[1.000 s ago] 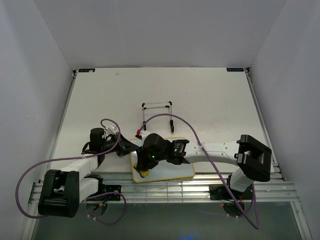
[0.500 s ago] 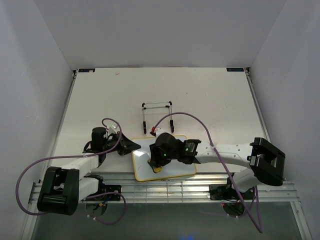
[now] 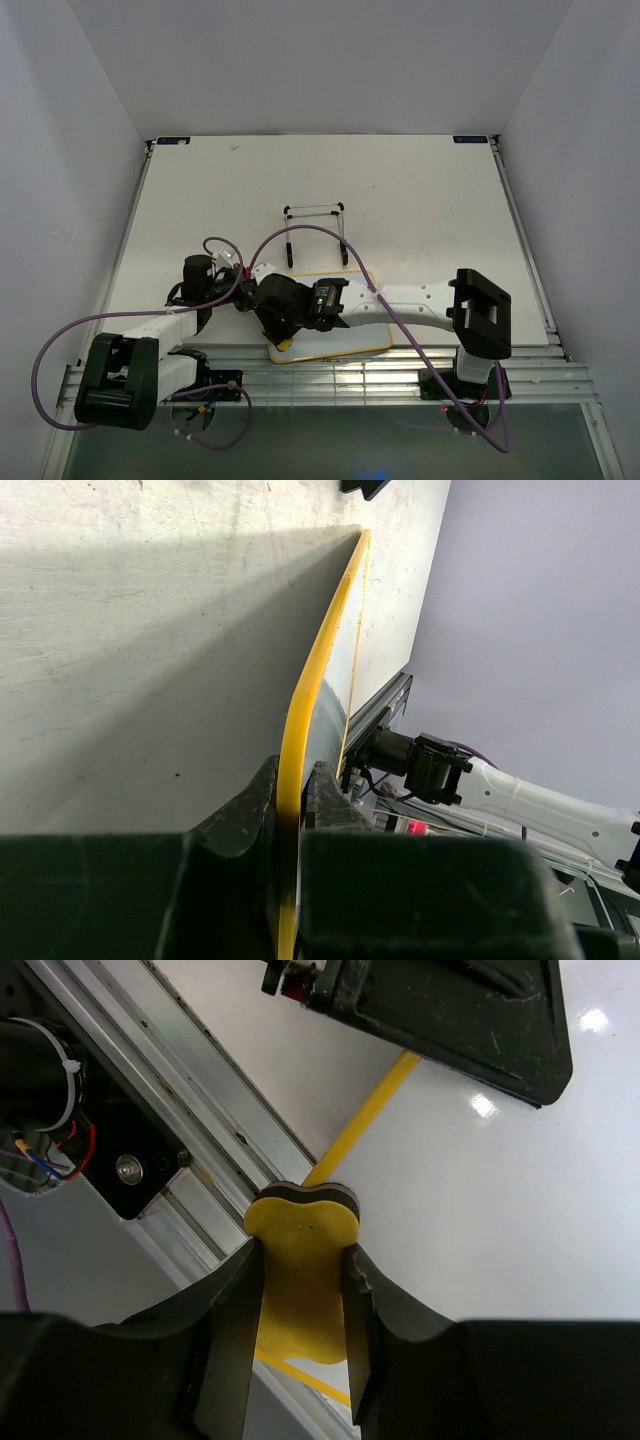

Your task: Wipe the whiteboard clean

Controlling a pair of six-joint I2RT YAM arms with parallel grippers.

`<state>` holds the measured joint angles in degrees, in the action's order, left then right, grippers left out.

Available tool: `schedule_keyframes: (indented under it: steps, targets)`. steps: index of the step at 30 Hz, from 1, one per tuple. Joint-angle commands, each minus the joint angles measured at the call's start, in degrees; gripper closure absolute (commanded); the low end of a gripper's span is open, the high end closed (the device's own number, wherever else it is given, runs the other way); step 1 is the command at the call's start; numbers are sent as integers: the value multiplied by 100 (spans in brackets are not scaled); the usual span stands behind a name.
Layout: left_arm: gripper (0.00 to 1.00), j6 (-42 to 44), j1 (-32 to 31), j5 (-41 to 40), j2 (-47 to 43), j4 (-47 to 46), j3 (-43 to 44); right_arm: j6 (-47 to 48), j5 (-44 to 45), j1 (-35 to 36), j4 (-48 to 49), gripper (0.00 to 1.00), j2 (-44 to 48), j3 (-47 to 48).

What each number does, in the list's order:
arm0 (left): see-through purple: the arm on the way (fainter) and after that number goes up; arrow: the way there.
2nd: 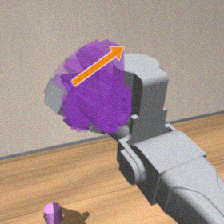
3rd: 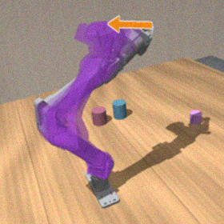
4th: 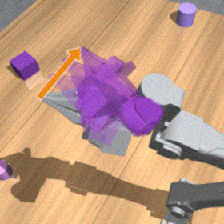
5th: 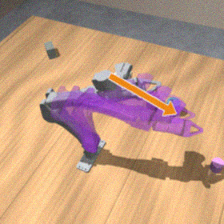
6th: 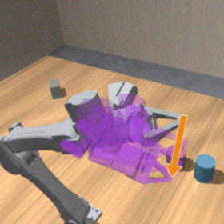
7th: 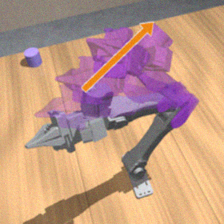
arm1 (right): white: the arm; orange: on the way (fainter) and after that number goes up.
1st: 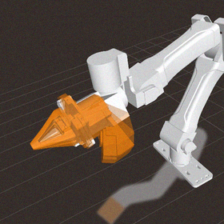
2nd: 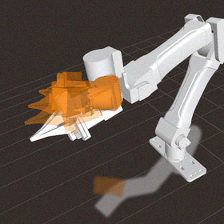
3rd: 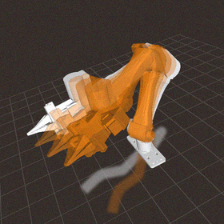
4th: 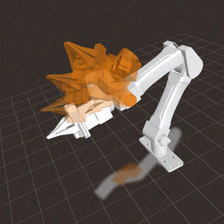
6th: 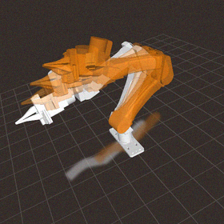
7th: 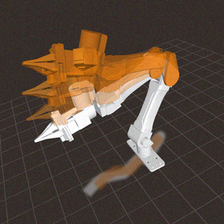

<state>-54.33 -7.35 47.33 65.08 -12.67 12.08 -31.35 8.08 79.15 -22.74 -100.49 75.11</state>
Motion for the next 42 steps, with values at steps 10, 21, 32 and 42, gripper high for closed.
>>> schedule_keyframes:
  steps: [10, 21, 32, 42]
  targets:
    - [100, -25, -91, -1051, -48, 361, 40, 50, 194, -84, -564, 84, -59, -856]
    - [100, -25, -91, -1024, -118, 396, 14, -20, 546, -234, -775, 85, 890, -2027]
    - [100, 10, -91, -1033, -311, 563, 32, 112, -244, -1750, 128, 85, 1504, -3334]
    - [100, 19, -91, -1191, -189, 546, 40, 297, -1896, -4205, 815, 85, 3140, -5437]
